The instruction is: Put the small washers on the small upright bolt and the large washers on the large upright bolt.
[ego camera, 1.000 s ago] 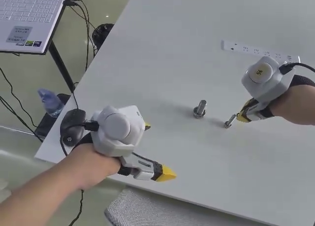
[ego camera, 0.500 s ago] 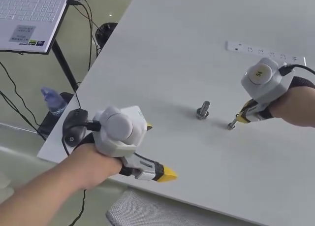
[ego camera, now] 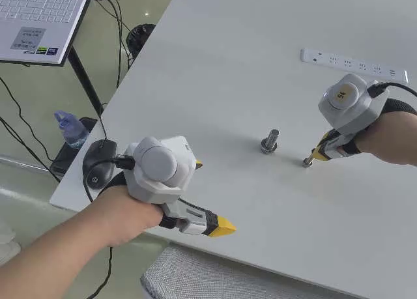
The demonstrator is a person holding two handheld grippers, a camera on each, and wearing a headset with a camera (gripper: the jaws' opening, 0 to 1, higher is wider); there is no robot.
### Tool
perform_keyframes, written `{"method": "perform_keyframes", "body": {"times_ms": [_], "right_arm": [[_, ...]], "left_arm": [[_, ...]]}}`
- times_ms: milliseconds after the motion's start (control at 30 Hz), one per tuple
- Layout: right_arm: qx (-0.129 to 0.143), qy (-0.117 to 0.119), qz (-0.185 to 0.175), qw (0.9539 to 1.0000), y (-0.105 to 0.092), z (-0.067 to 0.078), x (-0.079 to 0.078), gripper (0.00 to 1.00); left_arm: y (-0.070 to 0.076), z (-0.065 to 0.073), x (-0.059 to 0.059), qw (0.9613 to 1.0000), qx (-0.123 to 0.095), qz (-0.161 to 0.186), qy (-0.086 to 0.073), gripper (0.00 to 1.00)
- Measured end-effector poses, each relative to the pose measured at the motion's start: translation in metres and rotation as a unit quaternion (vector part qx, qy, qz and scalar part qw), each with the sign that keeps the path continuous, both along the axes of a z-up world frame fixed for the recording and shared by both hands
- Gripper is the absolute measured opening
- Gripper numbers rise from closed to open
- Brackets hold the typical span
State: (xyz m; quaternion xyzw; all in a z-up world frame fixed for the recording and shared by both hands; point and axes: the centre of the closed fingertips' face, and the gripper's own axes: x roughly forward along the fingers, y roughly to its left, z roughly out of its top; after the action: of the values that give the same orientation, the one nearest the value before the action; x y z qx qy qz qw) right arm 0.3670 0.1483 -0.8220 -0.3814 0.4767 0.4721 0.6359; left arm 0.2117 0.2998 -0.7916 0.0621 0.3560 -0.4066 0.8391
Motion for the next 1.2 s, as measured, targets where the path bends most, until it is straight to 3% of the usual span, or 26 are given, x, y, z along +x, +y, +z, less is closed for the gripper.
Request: {"method": "perform_keyframes", "body": {"times_ms": [1200], "right_arm": [[-0.012,0.008,0.014,0.9998,0.001,-0.039,-0.004,0.12]], "left_arm": [[0.003,-0.01,0.003,0.9999,-0.004,0.002,0.011,0.84]]}}
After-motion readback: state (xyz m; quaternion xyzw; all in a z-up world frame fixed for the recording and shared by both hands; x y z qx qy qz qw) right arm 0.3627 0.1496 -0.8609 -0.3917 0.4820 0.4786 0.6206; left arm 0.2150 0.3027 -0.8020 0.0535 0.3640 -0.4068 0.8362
